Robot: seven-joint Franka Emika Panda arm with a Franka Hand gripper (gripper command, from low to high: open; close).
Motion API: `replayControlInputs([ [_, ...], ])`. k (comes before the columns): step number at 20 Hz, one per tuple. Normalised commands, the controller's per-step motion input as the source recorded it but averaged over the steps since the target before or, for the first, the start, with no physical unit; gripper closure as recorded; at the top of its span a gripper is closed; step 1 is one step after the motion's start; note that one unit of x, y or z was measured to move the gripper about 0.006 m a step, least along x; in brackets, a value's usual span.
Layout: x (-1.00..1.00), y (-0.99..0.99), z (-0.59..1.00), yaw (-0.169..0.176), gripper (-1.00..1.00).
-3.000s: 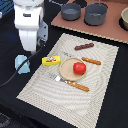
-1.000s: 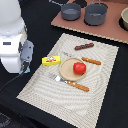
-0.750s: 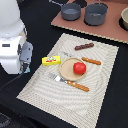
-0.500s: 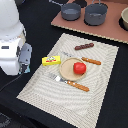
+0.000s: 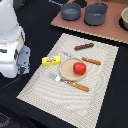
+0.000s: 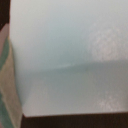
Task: Interact with the objects in diverse but meaningful ways.
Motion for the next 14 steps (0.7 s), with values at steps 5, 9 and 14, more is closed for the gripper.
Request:
replayControlInputs([
  [5, -0.07, -0.33, 0.53, -0.008, 1.00],
  [9, 0.34, -0.58, 0.98, -0.045, 1.00],
  [14, 0.77, -0.45, 0.77, -0.028, 1.00],
])
